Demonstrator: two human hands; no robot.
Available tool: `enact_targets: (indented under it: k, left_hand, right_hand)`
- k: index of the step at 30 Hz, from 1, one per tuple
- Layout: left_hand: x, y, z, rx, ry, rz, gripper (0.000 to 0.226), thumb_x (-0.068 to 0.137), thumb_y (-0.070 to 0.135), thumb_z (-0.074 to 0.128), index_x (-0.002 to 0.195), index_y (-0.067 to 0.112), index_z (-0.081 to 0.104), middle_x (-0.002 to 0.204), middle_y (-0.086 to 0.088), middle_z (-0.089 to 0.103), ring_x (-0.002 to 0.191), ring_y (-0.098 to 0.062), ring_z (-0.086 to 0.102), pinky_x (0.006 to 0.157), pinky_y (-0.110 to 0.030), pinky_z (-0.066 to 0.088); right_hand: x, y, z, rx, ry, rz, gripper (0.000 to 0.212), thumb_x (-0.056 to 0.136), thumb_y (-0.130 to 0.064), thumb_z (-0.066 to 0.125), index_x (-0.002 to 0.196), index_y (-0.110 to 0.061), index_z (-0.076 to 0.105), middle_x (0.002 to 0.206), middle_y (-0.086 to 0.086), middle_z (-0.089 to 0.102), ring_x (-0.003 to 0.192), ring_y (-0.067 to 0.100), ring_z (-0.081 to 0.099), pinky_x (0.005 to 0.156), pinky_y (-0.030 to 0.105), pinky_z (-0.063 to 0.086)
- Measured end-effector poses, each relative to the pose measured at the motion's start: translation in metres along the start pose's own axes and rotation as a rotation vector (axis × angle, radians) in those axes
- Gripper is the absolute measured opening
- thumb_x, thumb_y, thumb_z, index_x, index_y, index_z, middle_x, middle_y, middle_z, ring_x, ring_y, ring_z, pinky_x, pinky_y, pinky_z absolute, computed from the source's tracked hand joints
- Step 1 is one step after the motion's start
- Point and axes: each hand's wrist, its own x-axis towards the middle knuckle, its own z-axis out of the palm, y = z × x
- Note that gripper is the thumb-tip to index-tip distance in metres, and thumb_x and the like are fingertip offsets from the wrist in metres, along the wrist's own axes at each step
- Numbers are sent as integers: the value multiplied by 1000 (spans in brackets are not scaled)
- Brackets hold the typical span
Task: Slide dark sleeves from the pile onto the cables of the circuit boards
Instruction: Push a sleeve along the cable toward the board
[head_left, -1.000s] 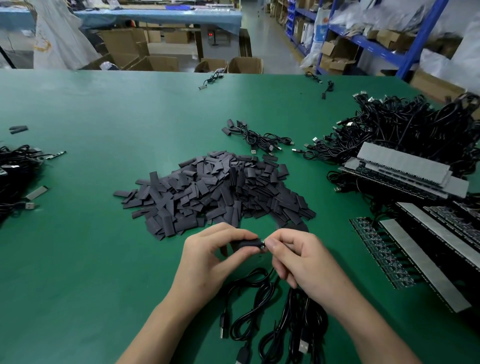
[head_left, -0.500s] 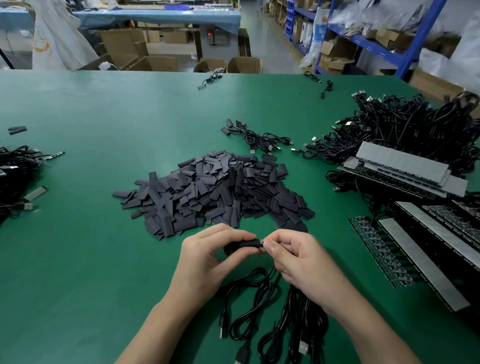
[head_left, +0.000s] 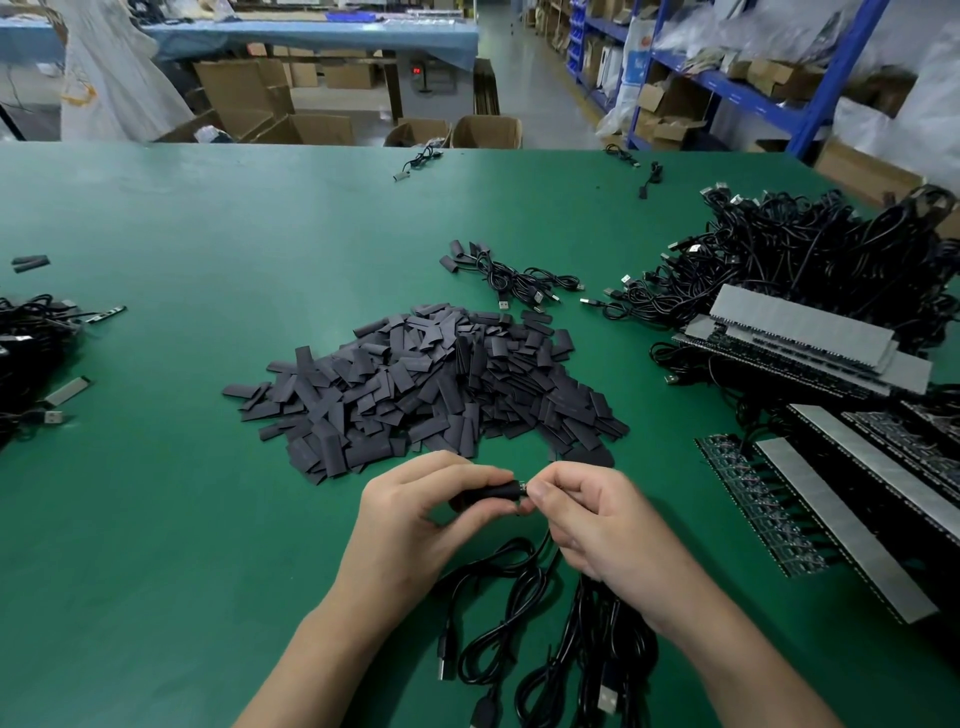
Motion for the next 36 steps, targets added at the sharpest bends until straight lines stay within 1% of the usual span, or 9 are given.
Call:
enact_targets:
  k: [4,7,10,14,18,23,26,31,36]
  left_hand:
    - [0,-1,0,-5,-26,2,25,87,36,77,101,16,80,94,12,74,87,0,69,78,-18,55]
    - [-1,-2,0,-32,-36,-39,24,87,38,76,99,17,80,92,15,73,85,-2,70,77,-18,54]
    - [-1,-1,0,-129,-25,-113,23,87,41,77,98,21,80,90,15,74,82,-7,71,76,-17,53]
    - [0,0,0,-173,-29,-158,18,84,34,80,99,24,80,90,15,74,82,-11,72,75,-22,55]
    - [0,0,0,-206,-43,-178,19,83,37,80,100,27,79,91,14,75,84,-13,72,77,-25,56]
    - [-1,-2,-1,-186,-74,-184,19,82,28,83,100,22,81,92,13,76,86,-13,73,79,-27,57]
    - [-1,-3,-1,-184,-86,-181,20,83,28,83,101,23,81,94,14,75,86,-12,73,79,-27,57]
    - [-1,-6,0,-211,-106,-199,20,82,28,83,102,23,81,94,12,76,88,-15,74,80,-31,58]
    - [-2,-5,0,-216,-103,-194,16,84,31,82,100,29,79,93,14,75,87,-13,73,79,-22,56]
  right_hand:
    - [0,-2,0,-15,3,10,27,107,-26,54,91,-12,70,57,-4,34,48,11,26,47,27,23]
    - [-1,-4,0,-4,-25,14,30,107,-27,52,87,-11,68,57,-2,34,47,11,27,48,30,23]
    - [-1,-6,-1,15,-54,9,32,109,-27,49,86,-12,67,56,-3,35,44,10,28,48,28,26]
    - [-2,-7,-3,0,-57,-27,33,108,-29,50,84,-18,69,55,-3,37,44,11,30,48,28,28]
    - [-1,-5,-5,-103,-36,-63,32,107,-34,51,83,-22,67,54,-7,37,46,12,31,48,32,28]
    - [-2,-3,-6,-311,24,-128,31,106,-41,49,83,-30,67,53,-9,38,47,9,33,50,31,28]
    - [-3,-2,-6,-345,35,-137,30,105,-42,50,83,-30,67,55,-5,36,49,10,32,51,33,27]
    - [-4,-4,-6,-356,48,-146,27,103,-42,54,85,-29,68,55,-7,39,49,9,33,51,30,27]
    - [-5,-6,-6,-380,49,-165,26,103,-42,54,84,-32,69,53,-8,40,49,7,34,51,27,27]
